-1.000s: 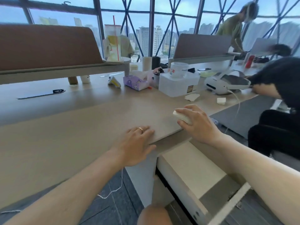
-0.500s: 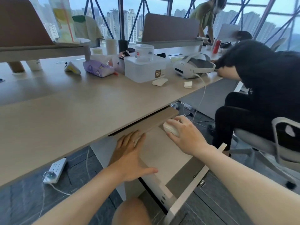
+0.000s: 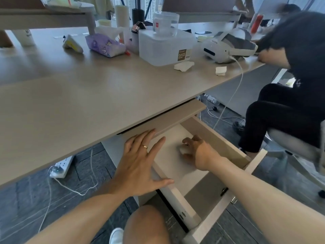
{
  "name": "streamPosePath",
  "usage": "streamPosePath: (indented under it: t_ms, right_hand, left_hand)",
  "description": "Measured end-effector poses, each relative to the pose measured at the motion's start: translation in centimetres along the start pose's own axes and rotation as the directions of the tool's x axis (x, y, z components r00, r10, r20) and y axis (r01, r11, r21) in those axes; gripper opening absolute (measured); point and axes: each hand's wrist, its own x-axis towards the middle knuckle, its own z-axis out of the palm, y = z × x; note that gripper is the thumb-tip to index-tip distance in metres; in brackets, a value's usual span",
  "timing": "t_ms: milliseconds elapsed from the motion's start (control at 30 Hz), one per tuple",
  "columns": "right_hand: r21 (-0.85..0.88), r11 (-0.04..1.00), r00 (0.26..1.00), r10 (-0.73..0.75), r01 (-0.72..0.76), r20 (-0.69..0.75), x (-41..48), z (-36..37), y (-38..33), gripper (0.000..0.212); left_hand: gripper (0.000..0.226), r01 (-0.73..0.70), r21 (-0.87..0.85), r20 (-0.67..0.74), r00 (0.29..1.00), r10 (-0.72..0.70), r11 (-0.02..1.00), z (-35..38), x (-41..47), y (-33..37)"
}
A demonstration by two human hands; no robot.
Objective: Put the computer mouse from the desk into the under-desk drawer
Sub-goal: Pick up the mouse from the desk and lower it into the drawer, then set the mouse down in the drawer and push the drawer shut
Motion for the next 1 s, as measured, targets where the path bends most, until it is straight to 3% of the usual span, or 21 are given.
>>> streamPosePath:
  t_ms: [433,700,833,1000]
  right_hand:
    - [-0.130,0.989,0.997,-0.073,0.067,-0.037,1.5,2.8,-0.6,0.057]
    - [-0.116,0.992,0.998,-0.048,0.044,-0.032,0.4,2.2,-0.4,0.084]
    - [-0.144,0.981,0.990,-0.119,0.129,0.076,-0.2,2.4,0.5,0.077]
    - [-0.136,0.983,0.991,-0.117,0.125,0.065,-0.2,3.1,1.3,0.078]
  left_hand:
    - [0.119,0.025,0.027,0.030,0.999,-0.026,0.999,0.1,0.2,0.1]
    - [0.118,0.028,0.030,0.027,0.999,-0.029,0.999,-0.1,0.1,0.3]
    - [0.117,0.026,0.041,0.031,0.999,-0.027,0.999,-0.1,0.1,0.3]
    - [0.116,0.031,0.036,0.038,0.999,-0.033,0.999,-0.2,0.1,0.3]
